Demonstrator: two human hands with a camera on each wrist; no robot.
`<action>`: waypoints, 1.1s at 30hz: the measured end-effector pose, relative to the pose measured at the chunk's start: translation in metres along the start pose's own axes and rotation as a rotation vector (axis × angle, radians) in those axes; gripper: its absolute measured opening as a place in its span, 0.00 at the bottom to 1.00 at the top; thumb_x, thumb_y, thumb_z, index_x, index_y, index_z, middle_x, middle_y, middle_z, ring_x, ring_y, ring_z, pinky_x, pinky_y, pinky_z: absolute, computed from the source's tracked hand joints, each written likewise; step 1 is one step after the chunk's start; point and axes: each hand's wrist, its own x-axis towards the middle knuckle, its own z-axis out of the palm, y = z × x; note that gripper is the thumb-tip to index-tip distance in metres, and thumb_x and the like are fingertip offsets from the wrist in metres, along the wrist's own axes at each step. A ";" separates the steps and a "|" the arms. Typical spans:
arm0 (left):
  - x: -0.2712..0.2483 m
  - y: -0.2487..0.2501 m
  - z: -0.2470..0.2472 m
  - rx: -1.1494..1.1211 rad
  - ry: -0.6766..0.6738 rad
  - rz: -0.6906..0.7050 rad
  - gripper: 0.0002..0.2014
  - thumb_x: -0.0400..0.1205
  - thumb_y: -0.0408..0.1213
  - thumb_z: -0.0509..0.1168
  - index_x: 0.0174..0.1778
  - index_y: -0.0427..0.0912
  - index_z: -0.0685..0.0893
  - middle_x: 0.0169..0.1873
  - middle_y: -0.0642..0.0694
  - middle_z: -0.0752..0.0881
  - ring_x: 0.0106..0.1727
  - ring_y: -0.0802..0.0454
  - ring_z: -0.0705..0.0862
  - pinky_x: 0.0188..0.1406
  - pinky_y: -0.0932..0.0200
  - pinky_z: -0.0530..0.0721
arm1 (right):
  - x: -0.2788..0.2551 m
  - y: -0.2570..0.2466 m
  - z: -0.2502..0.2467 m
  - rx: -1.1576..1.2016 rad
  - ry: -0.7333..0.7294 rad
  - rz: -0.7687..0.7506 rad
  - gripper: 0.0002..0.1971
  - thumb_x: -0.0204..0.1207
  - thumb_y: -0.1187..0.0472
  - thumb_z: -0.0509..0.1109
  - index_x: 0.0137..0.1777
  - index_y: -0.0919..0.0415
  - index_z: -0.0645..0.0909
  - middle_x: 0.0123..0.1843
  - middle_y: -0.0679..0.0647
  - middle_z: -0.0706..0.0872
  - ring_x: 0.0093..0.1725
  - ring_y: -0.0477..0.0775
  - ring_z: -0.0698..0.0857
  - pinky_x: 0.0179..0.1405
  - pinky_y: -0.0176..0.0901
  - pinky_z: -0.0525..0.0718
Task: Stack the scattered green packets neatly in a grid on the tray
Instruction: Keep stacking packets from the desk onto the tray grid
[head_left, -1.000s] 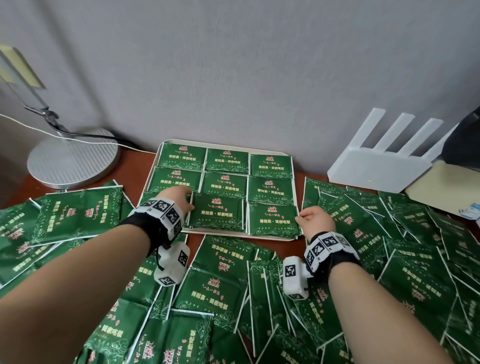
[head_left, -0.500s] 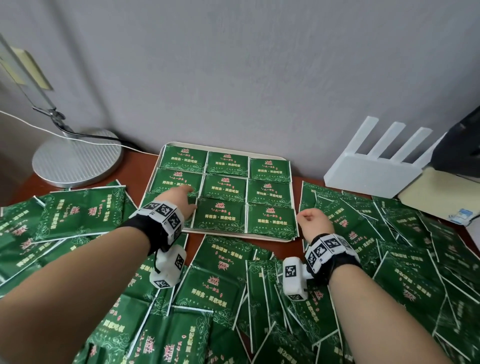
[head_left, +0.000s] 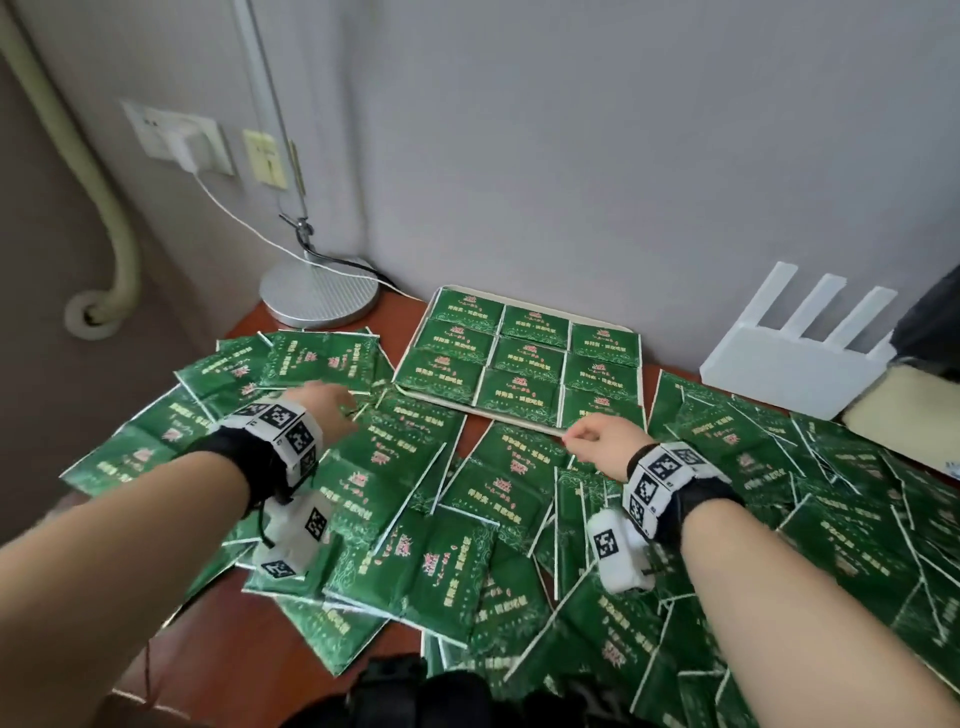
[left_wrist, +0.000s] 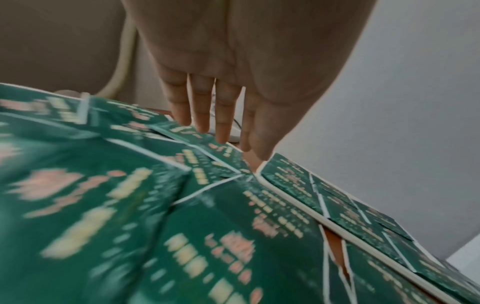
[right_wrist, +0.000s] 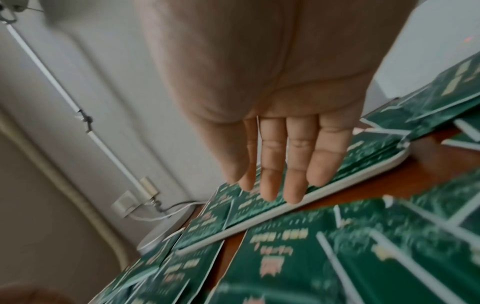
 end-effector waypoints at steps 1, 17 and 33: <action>-0.010 -0.011 0.006 0.007 -0.013 -0.019 0.20 0.80 0.47 0.63 0.69 0.51 0.76 0.67 0.47 0.77 0.61 0.49 0.81 0.60 0.57 0.81 | -0.003 -0.008 0.009 -0.005 -0.020 -0.022 0.14 0.81 0.52 0.61 0.62 0.54 0.79 0.59 0.49 0.84 0.54 0.49 0.83 0.51 0.39 0.79; -0.061 -0.099 0.073 -0.049 -0.121 0.144 0.27 0.80 0.44 0.64 0.75 0.63 0.65 0.79 0.57 0.58 0.79 0.50 0.56 0.79 0.47 0.57 | 0.014 -0.123 0.125 0.310 -0.144 0.069 0.32 0.76 0.54 0.69 0.77 0.56 0.60 0.61 0.55 0.83 0.57 0.57 0.83 0.63 0.48 0.78; 0.005 -0.140 0.021 -0.033 -0.193 0.103 0.19 0.79 0.40 0.67 0.66 0.46 0.77 0.55 0.48 0.83 0.51 0.51 0.82 0.53 0.60 0.83 | -0.006 -0.155 0.136 0.488 0.228 0.218 0.20 0.79 0.67 0.64 0.70 0.54 0.71 0.40 0.47 0.72 0.38 0.51 0.85 0.43 0.42 0.83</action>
